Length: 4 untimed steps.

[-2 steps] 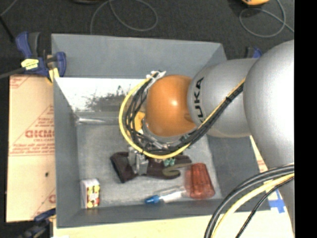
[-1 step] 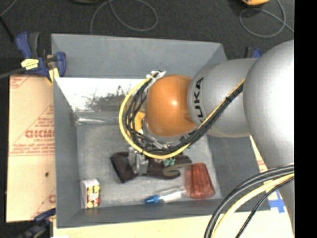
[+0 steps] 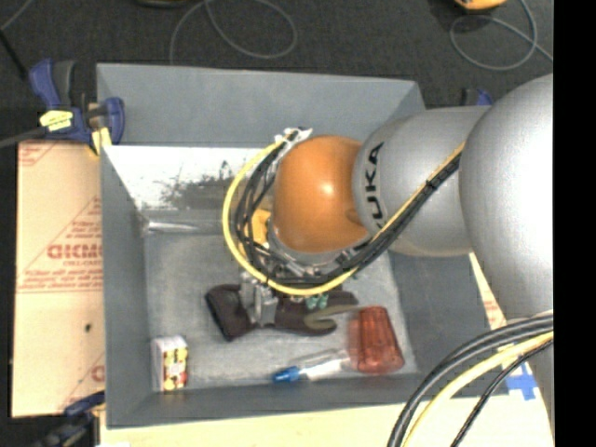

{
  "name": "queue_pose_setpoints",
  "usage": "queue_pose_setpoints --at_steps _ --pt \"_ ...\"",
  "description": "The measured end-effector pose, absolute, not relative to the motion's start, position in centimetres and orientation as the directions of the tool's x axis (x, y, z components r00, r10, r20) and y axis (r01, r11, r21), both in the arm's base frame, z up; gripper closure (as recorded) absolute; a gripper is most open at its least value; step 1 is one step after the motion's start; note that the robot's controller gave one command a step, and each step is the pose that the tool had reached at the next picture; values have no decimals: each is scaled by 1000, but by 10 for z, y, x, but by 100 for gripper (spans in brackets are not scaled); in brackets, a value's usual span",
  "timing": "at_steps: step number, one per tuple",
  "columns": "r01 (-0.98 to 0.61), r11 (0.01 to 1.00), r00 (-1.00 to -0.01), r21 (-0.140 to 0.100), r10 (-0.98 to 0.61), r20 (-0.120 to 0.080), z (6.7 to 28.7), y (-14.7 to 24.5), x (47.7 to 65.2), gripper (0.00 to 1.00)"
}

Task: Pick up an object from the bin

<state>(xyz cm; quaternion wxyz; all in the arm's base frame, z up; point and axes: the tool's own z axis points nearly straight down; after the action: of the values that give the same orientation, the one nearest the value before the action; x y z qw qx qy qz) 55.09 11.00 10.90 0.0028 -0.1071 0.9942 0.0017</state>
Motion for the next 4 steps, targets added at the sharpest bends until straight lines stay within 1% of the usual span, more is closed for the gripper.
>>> queue_pose_setpoints --at_steps 1,2,3,4 --pt "-196 981 -981 3 -196 -9 112 123 552 100" --pt "-220 975 -975 3 -220 -12 123 140 558 0" --pt "-219 976 -976 4 -219 -11 123 140 558 0" --pt "-217 976 -976 3 -217 -14 71 98 579 100"
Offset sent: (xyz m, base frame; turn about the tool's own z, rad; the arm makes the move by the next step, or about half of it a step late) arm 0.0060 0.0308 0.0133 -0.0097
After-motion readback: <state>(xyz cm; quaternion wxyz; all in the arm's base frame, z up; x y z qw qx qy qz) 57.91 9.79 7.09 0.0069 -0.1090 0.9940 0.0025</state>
